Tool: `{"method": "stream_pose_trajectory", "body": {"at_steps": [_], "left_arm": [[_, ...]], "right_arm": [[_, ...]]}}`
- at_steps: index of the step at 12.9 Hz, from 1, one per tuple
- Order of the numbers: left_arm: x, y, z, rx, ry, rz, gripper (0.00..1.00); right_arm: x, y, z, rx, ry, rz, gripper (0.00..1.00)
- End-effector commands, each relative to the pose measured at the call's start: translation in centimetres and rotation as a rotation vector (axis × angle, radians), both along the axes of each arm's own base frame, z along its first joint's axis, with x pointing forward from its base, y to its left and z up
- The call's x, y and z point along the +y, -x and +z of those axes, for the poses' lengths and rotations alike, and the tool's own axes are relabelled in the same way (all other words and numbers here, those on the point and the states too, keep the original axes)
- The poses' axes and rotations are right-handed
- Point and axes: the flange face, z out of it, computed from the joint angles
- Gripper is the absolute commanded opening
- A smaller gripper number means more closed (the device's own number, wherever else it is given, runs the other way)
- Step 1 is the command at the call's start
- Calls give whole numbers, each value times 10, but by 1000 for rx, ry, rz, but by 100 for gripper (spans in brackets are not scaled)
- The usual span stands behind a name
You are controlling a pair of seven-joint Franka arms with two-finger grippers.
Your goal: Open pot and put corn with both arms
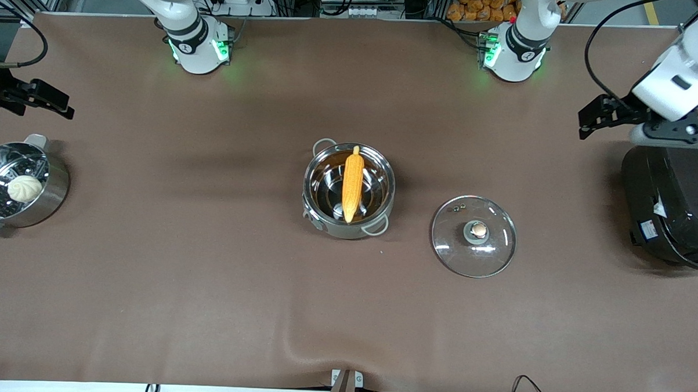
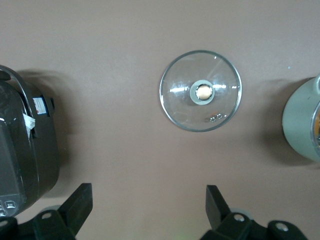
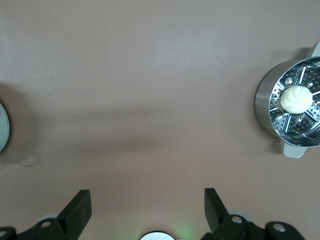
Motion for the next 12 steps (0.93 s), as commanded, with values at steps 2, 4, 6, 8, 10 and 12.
{"method": "stream_pose_trajectory", "body": {"at_steps": [2, 4, 6, 8, 10, 12], "left_arm": [[3, 1, 8, 47, 16, -17, 100], [7, 4, 11, 55, 16, -12, 100], [11, 3, 17, 42, 27, -7, 100], [13, 2, 23, 29, 26, -5, 100], [15, 3, 25, 27, 29, -1, 100], [13, 3, 25, 27, 29, -2, 100]], "right_arm": [[-1, 5, 1, -9, -17, -8, 100], [1, 5, 0, -6, -17, -3, 100], [2, 4, 0, -4, -17, -2, 100], [0, 4, -1, -1, -17, -3, 100], [0, 4, -1, -1, -17, -3, 100], [0, 4, -2, 0, -18, -3, 100]]}}
